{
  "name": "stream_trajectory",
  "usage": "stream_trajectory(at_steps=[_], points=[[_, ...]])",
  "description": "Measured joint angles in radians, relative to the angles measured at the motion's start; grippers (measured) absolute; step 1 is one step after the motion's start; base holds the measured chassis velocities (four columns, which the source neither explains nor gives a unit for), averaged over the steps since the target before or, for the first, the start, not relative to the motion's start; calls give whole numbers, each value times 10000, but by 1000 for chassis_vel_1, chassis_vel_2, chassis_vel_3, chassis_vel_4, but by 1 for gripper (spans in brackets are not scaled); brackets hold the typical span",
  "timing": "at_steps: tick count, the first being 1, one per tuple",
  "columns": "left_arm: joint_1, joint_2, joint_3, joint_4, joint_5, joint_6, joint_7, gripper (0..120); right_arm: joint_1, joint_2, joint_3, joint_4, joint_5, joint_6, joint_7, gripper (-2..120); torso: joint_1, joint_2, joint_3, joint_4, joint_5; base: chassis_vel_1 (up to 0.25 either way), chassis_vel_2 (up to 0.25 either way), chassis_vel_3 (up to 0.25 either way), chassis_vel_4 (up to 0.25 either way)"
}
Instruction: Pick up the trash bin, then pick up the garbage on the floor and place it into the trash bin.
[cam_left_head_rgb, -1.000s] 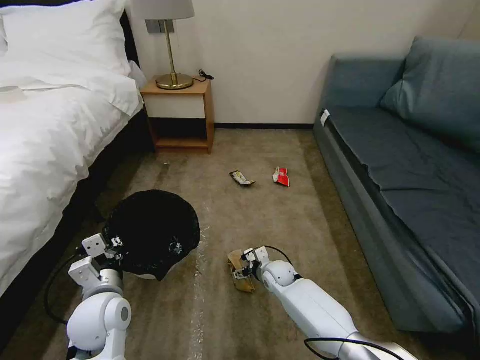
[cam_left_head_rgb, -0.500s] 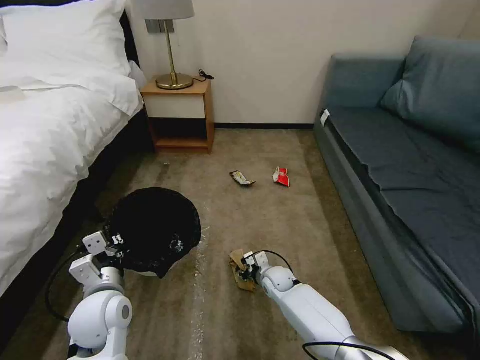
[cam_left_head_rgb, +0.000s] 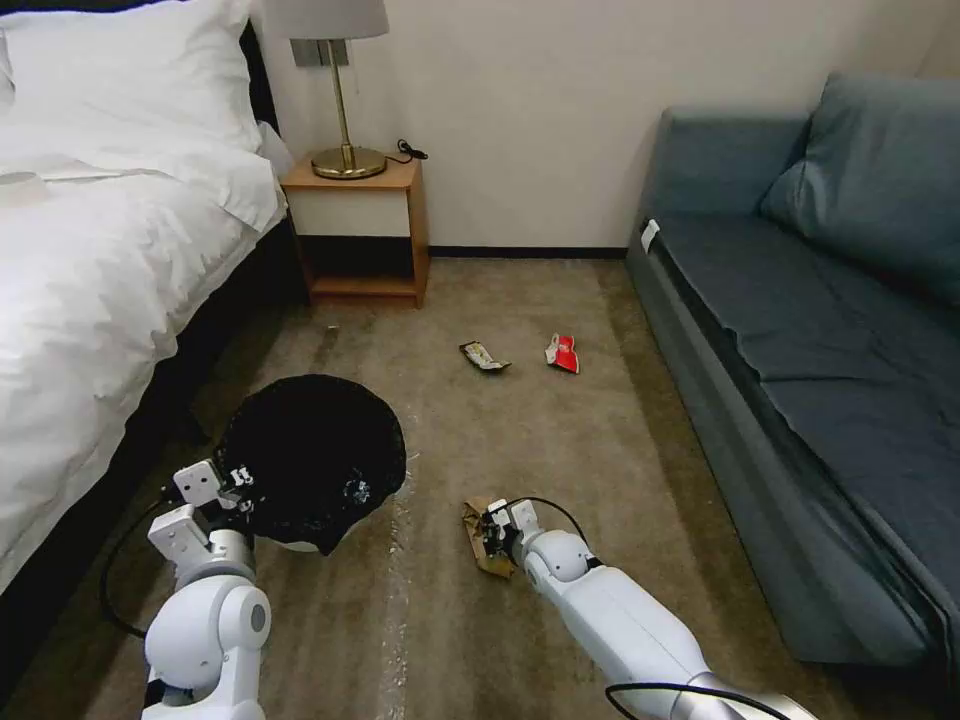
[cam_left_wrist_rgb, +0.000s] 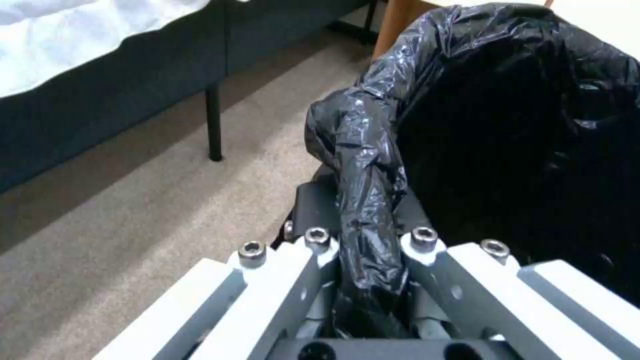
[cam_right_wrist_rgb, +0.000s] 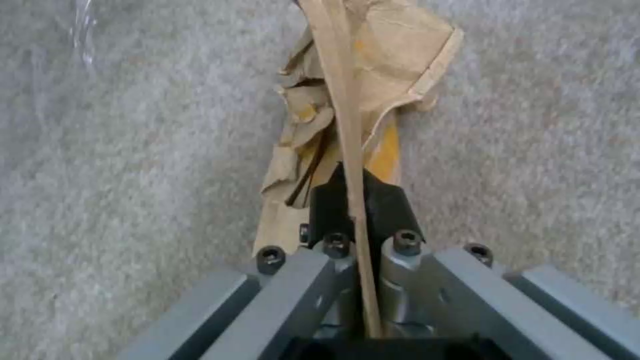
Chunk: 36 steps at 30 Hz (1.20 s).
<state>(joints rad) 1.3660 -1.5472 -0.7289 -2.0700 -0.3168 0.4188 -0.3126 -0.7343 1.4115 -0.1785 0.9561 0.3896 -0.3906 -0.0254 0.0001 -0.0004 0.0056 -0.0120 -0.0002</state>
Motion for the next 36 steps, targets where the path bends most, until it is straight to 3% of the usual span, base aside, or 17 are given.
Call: stream_trajectory(at_steps=[12, 16, 22, 24, 27, 31, 36], points=[[-159, 68, 88, 148, 2, 12, -58, 4, -41, -94, 1042, 727, 101, 527, 700, 0, 0, -1, 1, 0, 2, 0, 0, 0, 0], [-220, 95, 195, 225, -61, 8, -50, 4, 258, -256, 1737, 2239, 546, 853, 1693, 0, 0, -1, 0, -1, 0, 0, 0, 0, 0], [-312, 96, 283, 359, -85, -35, -39, 4, 524, -258, 1740, 3441, 775, 1352, 2768, 0, 0, 0, 0, 0, 0, 0, 0, 0, 0], [-390, 88, 350, 462, -104, -68, -19, 4, 607, -263, 1473, 4676, 912, 1554, 3180, 0, 0, 0, 0, 0, 0, 0, 0, 0, 0], [-412, 89, 357, 481, -113, -71, -16, 4, 620, -271, 1336, 5033, 951, 1608, 3259, 0, 0, 0, 1, 0, 0, 0, 0, 0, 0], [-450, 117, 352, 535, -131, -78, -13, 4, 625, -291, 305, 7035, 1315, 1713, 3866, 0, 0, -1, 0, 1, 0, 0, 0, 0, 0], [-456, 129, 351, 536, -130, -79, -12, 4, 633, -287, -439, 8096, 1568, 1640, 4363, 0, 0, -1, 0, 1, -1, 0, 0, 0, 0]])
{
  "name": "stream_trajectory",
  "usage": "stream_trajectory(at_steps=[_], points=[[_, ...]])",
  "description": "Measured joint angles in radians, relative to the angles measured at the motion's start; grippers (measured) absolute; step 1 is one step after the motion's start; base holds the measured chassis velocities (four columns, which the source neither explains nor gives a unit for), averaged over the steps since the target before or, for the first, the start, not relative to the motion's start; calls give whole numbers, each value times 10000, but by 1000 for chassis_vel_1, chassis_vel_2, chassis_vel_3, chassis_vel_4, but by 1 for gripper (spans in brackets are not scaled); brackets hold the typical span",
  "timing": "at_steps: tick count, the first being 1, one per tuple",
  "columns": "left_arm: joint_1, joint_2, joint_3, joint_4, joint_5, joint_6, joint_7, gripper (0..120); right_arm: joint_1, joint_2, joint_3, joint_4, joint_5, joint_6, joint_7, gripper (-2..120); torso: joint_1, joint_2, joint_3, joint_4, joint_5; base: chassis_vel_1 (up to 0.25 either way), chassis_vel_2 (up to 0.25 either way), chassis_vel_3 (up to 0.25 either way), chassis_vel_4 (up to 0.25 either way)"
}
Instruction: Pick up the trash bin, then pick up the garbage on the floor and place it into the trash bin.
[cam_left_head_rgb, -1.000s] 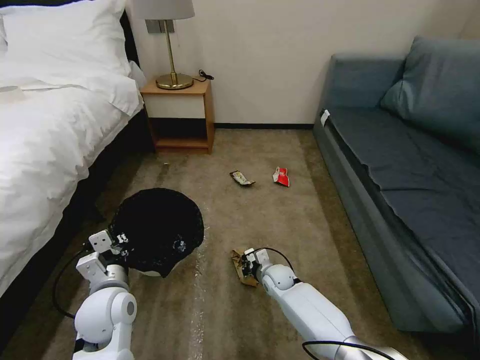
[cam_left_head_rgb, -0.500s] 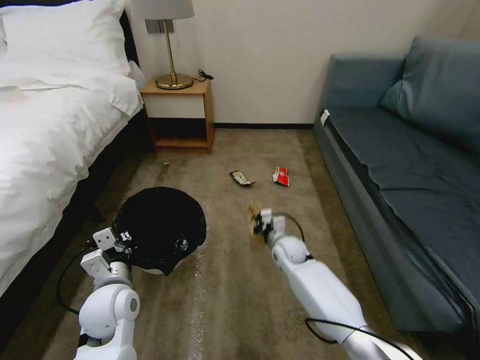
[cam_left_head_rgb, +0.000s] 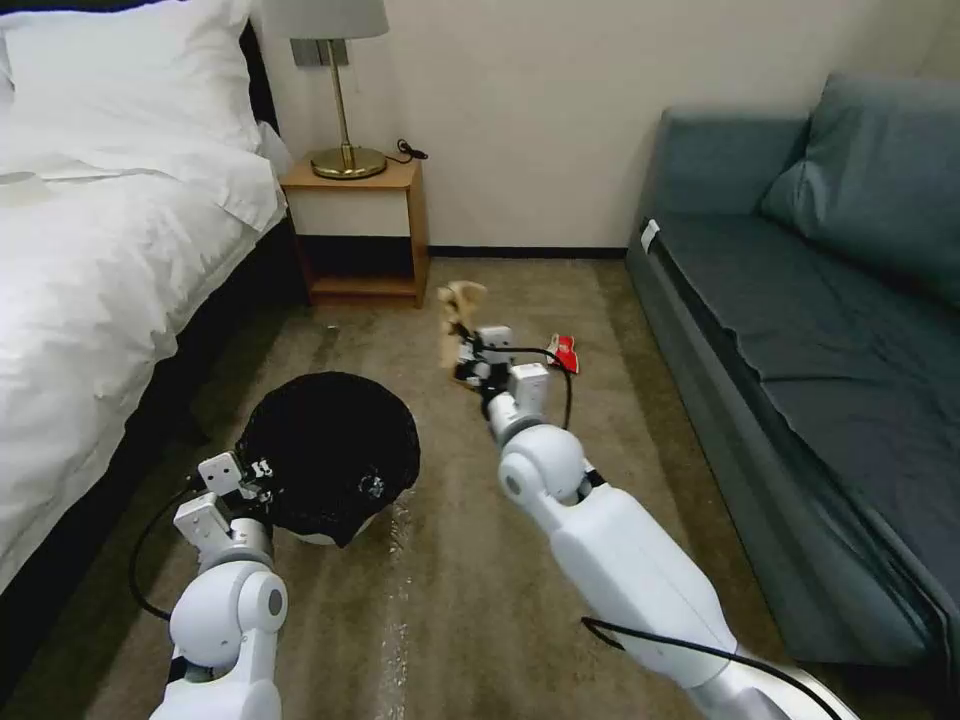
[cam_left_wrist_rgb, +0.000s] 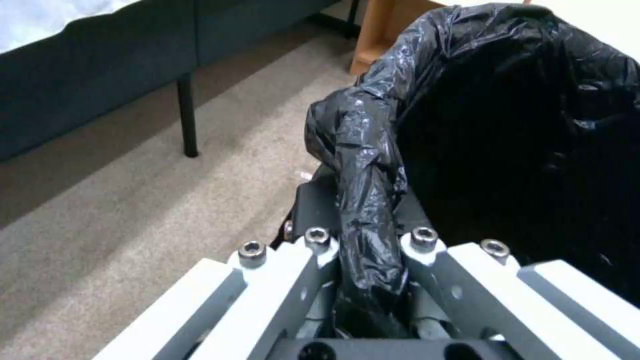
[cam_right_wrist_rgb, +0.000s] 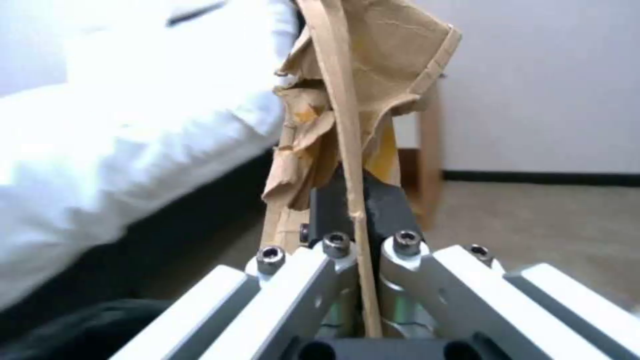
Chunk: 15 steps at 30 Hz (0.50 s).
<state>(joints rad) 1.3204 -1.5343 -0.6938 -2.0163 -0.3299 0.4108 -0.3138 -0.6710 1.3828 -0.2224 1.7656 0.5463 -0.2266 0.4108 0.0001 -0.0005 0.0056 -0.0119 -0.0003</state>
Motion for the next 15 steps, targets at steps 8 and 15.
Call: stream_trajectory(at_steps=[8, 15], points=[[27, -63, 86, -57, 43, 0, -4, 4, 317, -57, -1470, 730, 551, -226, 833, 0, 0, 0, 0, 0, 0, 0, 0, 0, 0], [11, -113, 217, -117, 76, 0, -4, 4, 561, -218, -2322, 532, 1567, -286, 696, 0, 0, 0, 0, -1, 1, 0, 0, 0, 0]])
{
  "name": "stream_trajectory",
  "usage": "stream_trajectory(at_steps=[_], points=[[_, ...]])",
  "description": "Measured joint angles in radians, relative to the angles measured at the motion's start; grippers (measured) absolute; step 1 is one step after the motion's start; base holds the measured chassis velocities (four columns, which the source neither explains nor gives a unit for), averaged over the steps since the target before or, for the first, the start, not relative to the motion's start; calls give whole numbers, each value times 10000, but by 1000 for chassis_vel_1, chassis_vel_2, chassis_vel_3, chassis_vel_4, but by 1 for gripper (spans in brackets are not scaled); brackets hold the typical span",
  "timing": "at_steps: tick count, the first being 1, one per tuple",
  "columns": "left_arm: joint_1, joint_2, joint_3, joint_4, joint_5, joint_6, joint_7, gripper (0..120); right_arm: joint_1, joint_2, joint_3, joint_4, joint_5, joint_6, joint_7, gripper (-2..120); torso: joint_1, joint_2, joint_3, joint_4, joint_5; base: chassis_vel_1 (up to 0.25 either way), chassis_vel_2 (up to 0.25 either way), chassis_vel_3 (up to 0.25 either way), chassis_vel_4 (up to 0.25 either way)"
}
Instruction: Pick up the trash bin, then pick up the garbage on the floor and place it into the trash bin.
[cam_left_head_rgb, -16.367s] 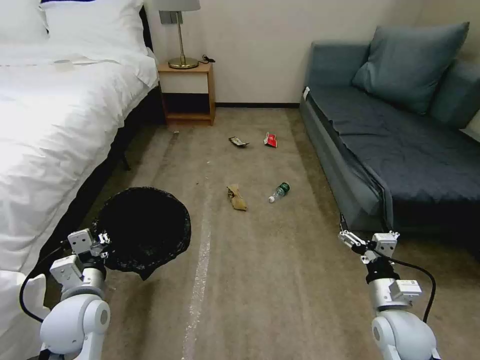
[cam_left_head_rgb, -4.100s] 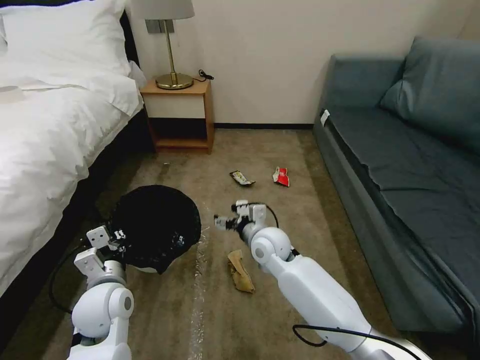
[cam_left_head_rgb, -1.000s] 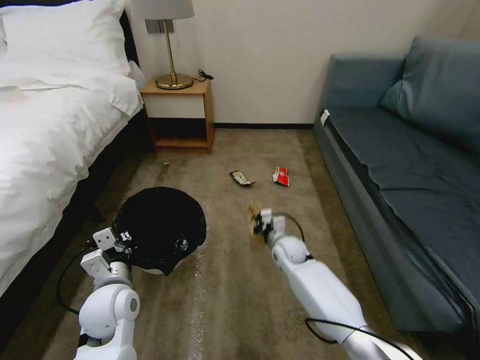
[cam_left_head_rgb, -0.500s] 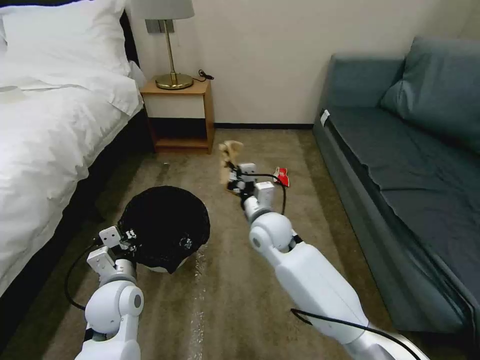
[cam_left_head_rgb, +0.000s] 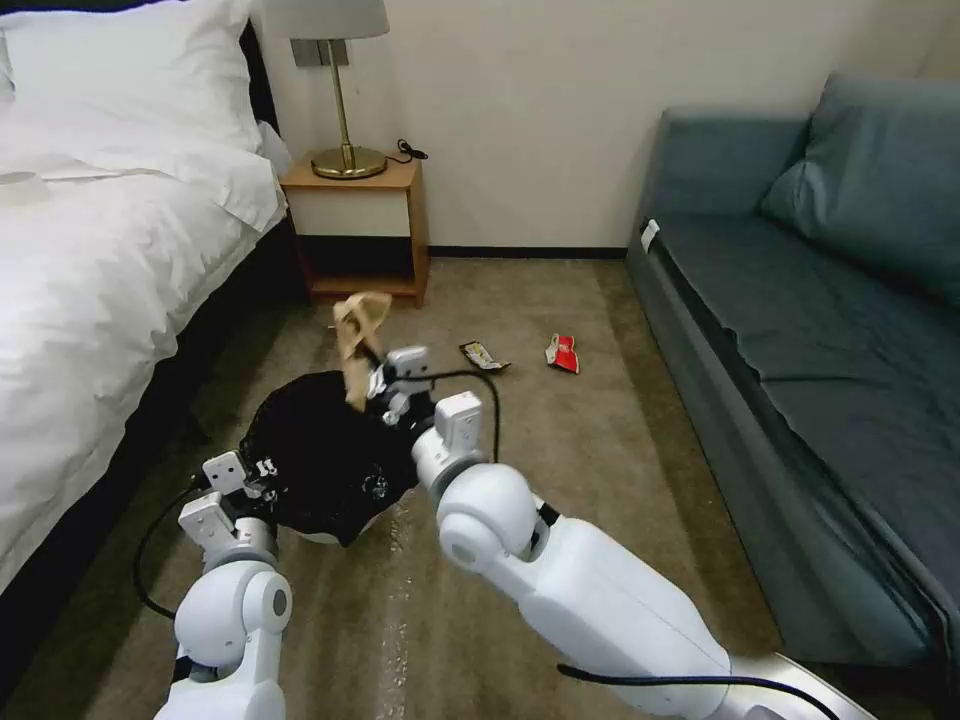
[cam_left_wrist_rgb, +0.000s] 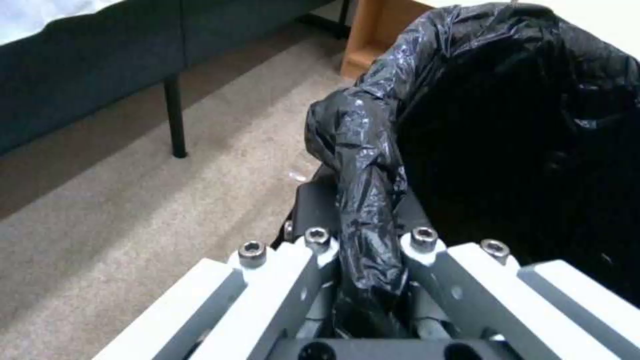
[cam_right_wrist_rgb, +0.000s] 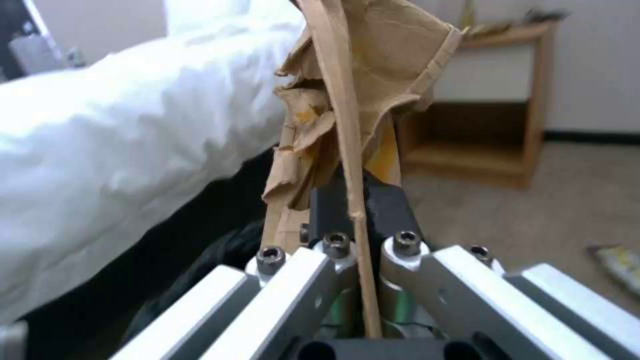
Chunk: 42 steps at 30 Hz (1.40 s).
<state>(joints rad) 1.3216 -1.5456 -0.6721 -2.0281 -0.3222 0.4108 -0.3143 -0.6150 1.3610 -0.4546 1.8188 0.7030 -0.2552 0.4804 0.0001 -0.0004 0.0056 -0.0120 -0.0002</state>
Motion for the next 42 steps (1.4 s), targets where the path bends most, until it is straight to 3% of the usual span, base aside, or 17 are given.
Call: stream_trajectory(at_steps=[11, 23, 25, 32, 37, 42], points=[[4, -45, 83, -8, 86, 10, -1, 4, 600, -110, -804, -226, 2680, -296, 132, 0, 0, 0, 0, 0, 0, 0, 0, 0, 0], [108, -54, 170, -145, 85, 9, -3, 4, 587, -167, -1035, -858, 2502, -480, 45, 0, 0, -1, 1, 0, 0, 0, 0, 0, 0], [149, -42, 175, -193, 84, 19, -5, 4, 531, -202, -1052, -939, 2357, -494, -14, 12, 0, -1, 0, 0, 0, 0, 0, 0, 0], [200, -42, 188, -203, 85, 23, -7, 4, 553, -205, -1058, -961, 2301, -543, -16, 28, 0, 0, 0, 0, 0, 0, 0, 0, 0], [176, -24, 175, -203, 87, 42, -8, 4, 590, -208, -1068, -976, 2183, -623, -16, 56, 0, 0, 0, 0, 0, 0, 0, 0, 0], [133, -17, 171, -203, 87, 53, -9, 4, 587, -223, -1027, -950, 2127, -625, -17, 69, 0, 0, 0, 0, 0, 0, 0, 0, 0]])
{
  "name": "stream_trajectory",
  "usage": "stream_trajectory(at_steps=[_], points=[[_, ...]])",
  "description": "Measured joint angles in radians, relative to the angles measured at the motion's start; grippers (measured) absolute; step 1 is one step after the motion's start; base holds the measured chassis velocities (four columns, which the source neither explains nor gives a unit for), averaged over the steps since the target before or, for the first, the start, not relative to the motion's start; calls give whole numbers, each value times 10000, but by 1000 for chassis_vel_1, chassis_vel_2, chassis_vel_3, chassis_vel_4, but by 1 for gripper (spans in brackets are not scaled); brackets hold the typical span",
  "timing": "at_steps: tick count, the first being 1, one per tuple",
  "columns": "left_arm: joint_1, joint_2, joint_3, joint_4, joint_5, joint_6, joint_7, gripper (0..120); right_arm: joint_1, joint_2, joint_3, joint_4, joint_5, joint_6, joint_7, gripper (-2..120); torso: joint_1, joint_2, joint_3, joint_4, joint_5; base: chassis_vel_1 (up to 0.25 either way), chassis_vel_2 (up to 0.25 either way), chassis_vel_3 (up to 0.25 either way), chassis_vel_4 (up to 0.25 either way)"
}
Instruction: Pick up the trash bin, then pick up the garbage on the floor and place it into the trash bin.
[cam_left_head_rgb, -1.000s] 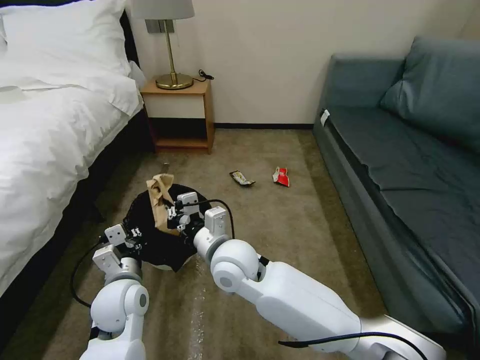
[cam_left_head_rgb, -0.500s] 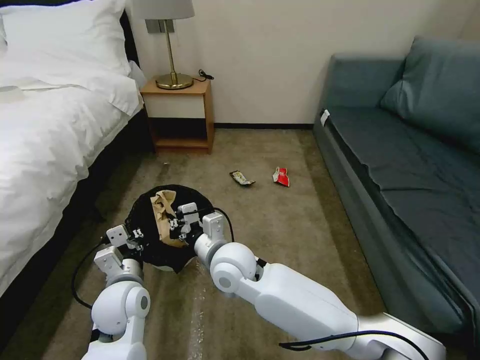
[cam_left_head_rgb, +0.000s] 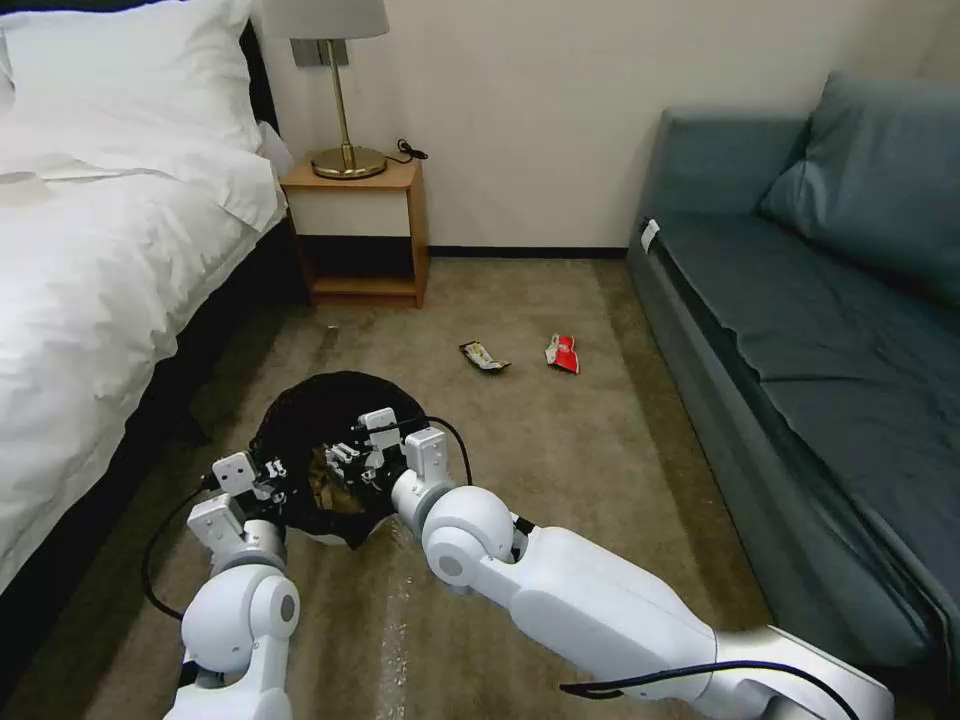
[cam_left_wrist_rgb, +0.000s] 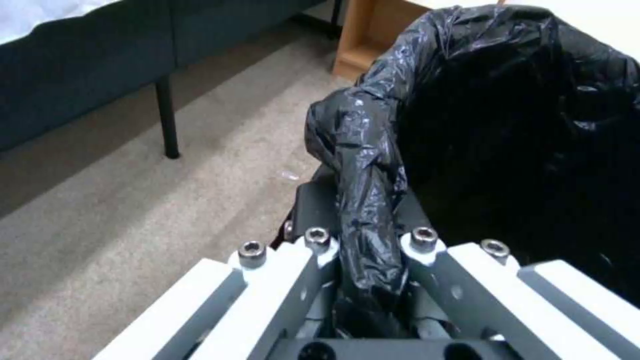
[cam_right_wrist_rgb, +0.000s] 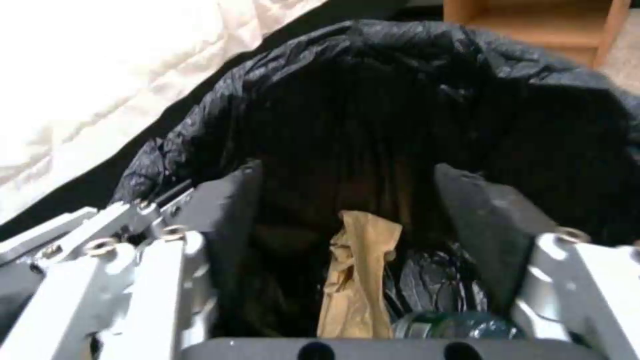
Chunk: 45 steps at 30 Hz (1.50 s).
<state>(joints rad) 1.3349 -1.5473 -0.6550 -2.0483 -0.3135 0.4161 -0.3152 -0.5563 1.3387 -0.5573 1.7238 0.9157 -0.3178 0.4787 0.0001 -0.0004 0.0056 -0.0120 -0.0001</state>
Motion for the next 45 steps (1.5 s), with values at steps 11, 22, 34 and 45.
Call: stream_trajectory(at_steps=[11, 22, 34, 45], points=[[-183, 57, -25, 297, -46, -3, 2, 4, -295, -233, 1723, 687, -720, -73, 25, 99, 0, 0, 0, 0, 0, 0, 0, 0, 0], [-564, 381, -114, 530, -8, -11, 13, 4, -2933, -802, 5724, 987, -3080, 992, -851, 100, 0, 0, -1, -2, 2, 0, 0, 0, 0], [-790, 649, 98, 763, -30, 4, 147, 4, -5568, -1456, 9109, 696, -4467, 2122, -1736, 100, 0, 0, -1, -2, 2, 0, 0, 0, 0], [-428, 1028, 58, 737, -234, -12, 301, 4, -6433, -1668, 10131, -531, -6484, 4532, -2430, 100, 1, 1, -1, 0, 0, 0, 0, 0, 0]])
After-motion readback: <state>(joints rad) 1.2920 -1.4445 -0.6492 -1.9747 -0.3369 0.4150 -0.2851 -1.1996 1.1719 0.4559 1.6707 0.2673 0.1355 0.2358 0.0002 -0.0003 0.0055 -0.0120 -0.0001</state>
